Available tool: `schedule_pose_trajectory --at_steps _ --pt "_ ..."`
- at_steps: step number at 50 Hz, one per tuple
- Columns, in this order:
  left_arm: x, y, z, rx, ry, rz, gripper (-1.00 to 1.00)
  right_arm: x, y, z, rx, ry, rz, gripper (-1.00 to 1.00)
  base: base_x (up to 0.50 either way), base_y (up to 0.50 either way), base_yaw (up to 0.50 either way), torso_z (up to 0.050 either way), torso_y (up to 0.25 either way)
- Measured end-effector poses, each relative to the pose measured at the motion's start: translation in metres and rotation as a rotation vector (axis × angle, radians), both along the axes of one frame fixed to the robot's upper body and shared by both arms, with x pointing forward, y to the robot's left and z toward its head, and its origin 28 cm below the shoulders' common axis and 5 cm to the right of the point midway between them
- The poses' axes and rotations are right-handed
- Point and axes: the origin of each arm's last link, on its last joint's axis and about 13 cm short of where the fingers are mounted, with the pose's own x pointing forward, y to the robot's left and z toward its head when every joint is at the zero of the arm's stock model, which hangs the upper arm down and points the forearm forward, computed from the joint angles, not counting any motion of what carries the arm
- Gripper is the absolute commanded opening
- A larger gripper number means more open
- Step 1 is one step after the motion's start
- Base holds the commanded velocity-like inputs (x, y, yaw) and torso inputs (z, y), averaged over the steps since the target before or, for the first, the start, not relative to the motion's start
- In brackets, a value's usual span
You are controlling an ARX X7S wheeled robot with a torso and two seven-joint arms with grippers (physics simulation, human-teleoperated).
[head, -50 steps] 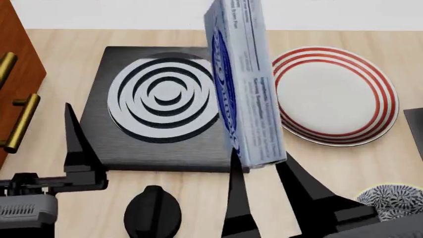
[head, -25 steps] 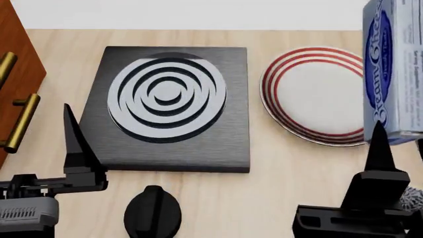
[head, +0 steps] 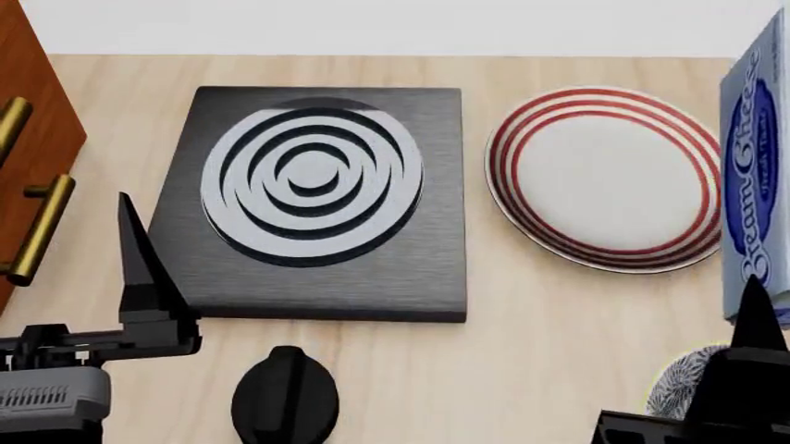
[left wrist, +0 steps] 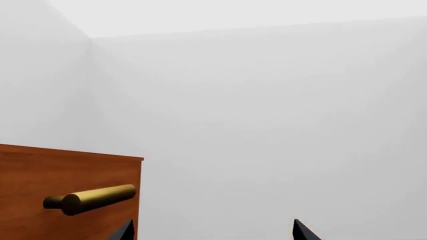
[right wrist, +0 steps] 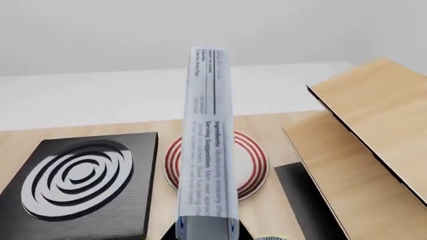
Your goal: Pick up the cream cheese and put it in the bowl.
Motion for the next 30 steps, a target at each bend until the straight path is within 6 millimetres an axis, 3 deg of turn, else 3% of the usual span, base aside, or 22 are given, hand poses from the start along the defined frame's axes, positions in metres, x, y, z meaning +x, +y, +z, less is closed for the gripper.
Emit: schedule_pose_trajectory --at_steps 30 --pt "0.0 0.0 -0.001 0.008 0.001 0.003 1.0 -0.012 -0.016 0.023 -0.096 0.225 -0.115 -1.0 0.0 0.0 0.0 0.0 0.0"
